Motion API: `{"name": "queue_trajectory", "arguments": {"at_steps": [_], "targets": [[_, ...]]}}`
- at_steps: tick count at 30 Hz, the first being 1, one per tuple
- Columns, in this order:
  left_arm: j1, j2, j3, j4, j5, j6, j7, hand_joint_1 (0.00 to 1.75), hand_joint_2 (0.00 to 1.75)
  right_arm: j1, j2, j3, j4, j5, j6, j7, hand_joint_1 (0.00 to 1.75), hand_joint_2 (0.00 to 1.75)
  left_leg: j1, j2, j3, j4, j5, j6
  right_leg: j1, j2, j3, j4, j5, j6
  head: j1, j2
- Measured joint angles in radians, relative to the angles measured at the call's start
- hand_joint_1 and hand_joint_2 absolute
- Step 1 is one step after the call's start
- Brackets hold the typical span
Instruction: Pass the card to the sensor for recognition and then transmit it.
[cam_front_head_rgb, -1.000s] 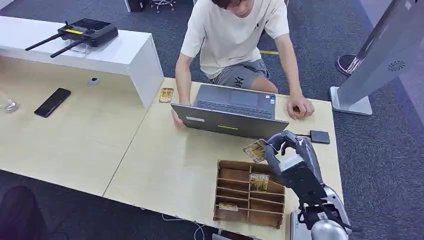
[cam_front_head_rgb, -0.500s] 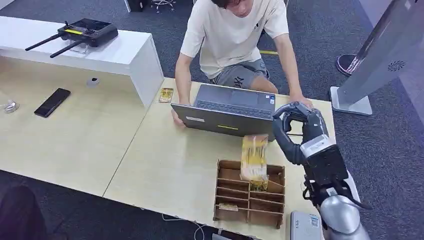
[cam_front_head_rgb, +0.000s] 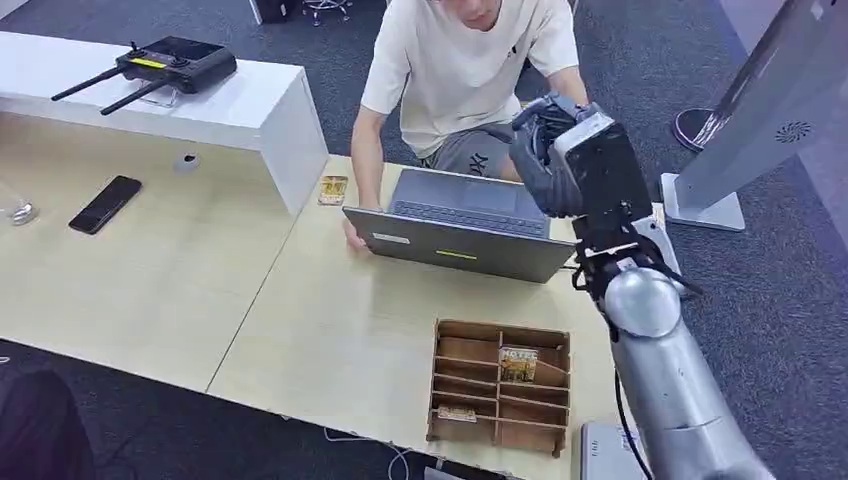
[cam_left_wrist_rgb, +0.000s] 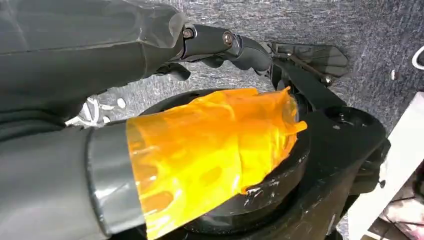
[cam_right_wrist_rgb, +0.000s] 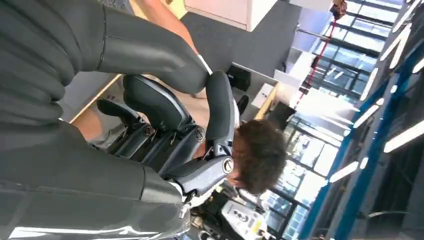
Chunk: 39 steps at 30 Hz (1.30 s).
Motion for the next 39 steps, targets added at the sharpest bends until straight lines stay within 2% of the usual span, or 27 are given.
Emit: {"name": "queue_trajectory", "arguments": {"at_steps": [2, 8, 14, 16, 17, 18, 19, 21, 27, 39], "targets": [[-0.004, 0.001, 0.000, 0.000, -0.003, 0.005, 0.012, 0.00, 0.00, -0.037, 0.022, 0.001, 0.073, -0.014, -0.012, 0.013, 1.75, 1.75, 0.000, 0.000, 0.000, 0.000, 0.000, 0.000, 0.000, 0.000, 0.000, 0.000, 0.000, 0.000, 0.000, 0.000], [-0.006, 0.005, 0.000, 0.000, -0.005, 0.009, 0.018, 0.00, 0.00, -0.096, 0.067, 0.000, 0.239, -0.029, -0.034, -0.008, 1.75, 1.75, 0.000, 0.000, 0.000, 0.000, 0.000, 0.000, 0.000, 0.000, 0.000, 0.000, 0.000, 0.000, 0.000, 0.000], [-0.011, 0.004, 0.000, 0.000, 0.003, 0.013, 0.029, 0.00, 0.00, -0.096, 0.087, 0.001, 0.279, -0.032, -0.026, -0.013, 1.75, 1.75, 0.000, 0.000, 0.000, 0.000, 0.000, 0.000, 0.000, 0.000, 0.000, 0.000, 0.000, 0.000, 0.000, 0.000], [-0.012, 0.004, 0.000, 0.000, 0.006, 0.013, 0.031, 0.00, 0.00, -0.089, 0.088, 0.002, 0.280, -0.033, -0.019, -0.017, 1.61, 1.75, 0.000, 0.000, 0.000, 0.000, 0.000, 0.000, 0.000, 0.000, 0.000, 0.000, 0.000, 0.000, 0.000, 0.000], [-0.012, 0.004, 0.000, 0.000, 0.006, 0.014, 0.033, 0.00, 0.00, -0.083, 0.088, 0.002, 0.277, -0.036, -0.016, -0.019, 1.61, 1.75, 0.000, 0.000, 0.000, 0.000, 0.000, 0.000, 0.000, 0.000, 0.000, 0.000, 0.000, 0.000, 0.000, 0.000], [-0.012, 0.003, 0.000, 0.000, 0.007, 0.016, 0.033, 0.00, 0.00, -0.073, 0.088, 0.002, 0.272, -0.038, -0.014, -0.022, 1.40, 1.75, 0.000, 0.000, 0.000, 0.000, 0.000, 0.000, 0.000, 0.000, 0.000, 0.000, 0.000, 0.000, 0.000, 0.000], [-0.012, 0.003, 0.000, 0.000, 0.007, 0.018, 0.033, 0.00, 0.00, -0.065, 0.088, 0.002, 0.265, -0.040, -0.012, -0.027, 0.75, 1.75, 0.000, 0.000, 0.000, 0.000, 0.000, 0.000, 0.000, 0.000, -0.001, 0.000, 0.000, 0.000, 0.000, 0.000], [-0.010, 0.001, 0.000, 0.000, 0.008, 0.021, 0.033, 0.00, 0.00, -0.041, 0.088, 0.002, 0.239, -0.041, -0.008, -0.032, 0.03, 1.75, 0.000, 0.000, 0.000, 0.000, 0.000, 0.000, 0.000, 0.000, -0.001, 0.000, 0.000, 0.000, 0.000, 0.000], [-0.006, -0.013, 0.000, 0.000, 0.011, 0.024, 0.031, 0.00, 0.00, 0.039, 0.078, 0.004, 0.125, -0.050, 0.005, -0.023, 0.00, 1.75, 0.000, 0.000, 0.000, 0.000, 0.000, 0.000, 0.000, 0.000, -0.001, 0.000, 0.000, 0.000, 0.000, 0.000], [0.007, -0.021, 0.005, 0.000, 0.047, 0.017, 0.011, 0.00, 0.00, 0.201, 0.029, 0.004, -0.054, -0.085, 0.023, -0.058, 0.00, 1.75, 0.000, 0.000, 0.000, 0.000, 0.000, 0.000, 0.000, 0.000, -0.001, -0.001, 0.000, 0.000, 0.000, 0.000]]}}
